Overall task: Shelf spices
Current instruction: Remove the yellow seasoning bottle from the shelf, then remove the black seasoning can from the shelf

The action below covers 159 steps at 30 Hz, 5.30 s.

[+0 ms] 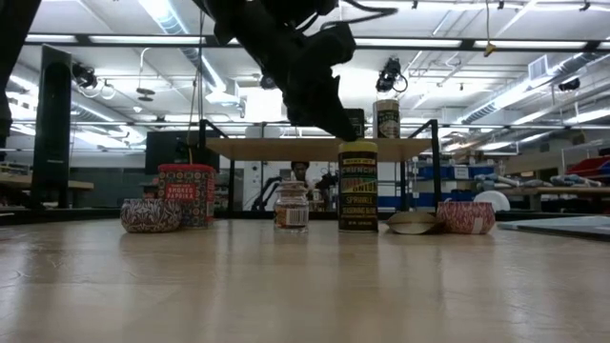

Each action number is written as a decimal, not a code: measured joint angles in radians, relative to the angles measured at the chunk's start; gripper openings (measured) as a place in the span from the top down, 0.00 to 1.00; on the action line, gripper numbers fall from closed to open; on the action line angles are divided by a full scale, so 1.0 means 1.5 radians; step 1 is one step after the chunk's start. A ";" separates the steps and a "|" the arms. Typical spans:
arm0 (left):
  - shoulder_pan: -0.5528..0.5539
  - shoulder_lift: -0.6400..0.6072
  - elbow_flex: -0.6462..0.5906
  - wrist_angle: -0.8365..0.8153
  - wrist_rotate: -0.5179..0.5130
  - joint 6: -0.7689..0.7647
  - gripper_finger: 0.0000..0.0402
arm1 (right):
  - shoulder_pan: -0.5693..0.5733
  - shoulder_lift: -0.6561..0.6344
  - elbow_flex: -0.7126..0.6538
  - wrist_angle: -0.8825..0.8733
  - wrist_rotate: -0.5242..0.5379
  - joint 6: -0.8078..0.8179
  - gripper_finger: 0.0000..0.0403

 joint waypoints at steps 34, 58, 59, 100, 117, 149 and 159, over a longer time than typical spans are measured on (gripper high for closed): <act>-0.011 -0.071 0.098 -0.034 -0.075 0.075 1.00 | -0.001 0.000 0.000 0.003 -0.001 0.002 0.57; -0.009 -0.416 0.100 -0.376 -0.368 0.073 0.77 | -0.074 0.002 0.000 -0.027 -0.001 0.076 0.57; -0.009 -0.416 0.089 -0.381 -0.371 0.071 0.73 | -0.090 0.002 0.000 -0.025 -0.001 0.074 0.57; -0.002 -0.417 -0.102 -0.172 -0.467 0.065 0.38 | -0.448 0.261 0.494 -0.551 -0.105 0.049 0.54; -0.002 -0.417 -0.102 -0.169 -0.430 0.049 0.38 | -0.594 0.405 0.679 -0.817 -0.487 -0.008 0.38; -0.002 -0.417 -0.102 -0.162 -0.378 0.066 0.38 | -0.664 0.505 0.678 -0.807 -0.529 -0.030 0.37; -0.002 -0.417 -0.102 -0.159 -0.378 0.064 0.38 | -0.673 0.505 0.678 -0.797 -0.566 -0.030 0.37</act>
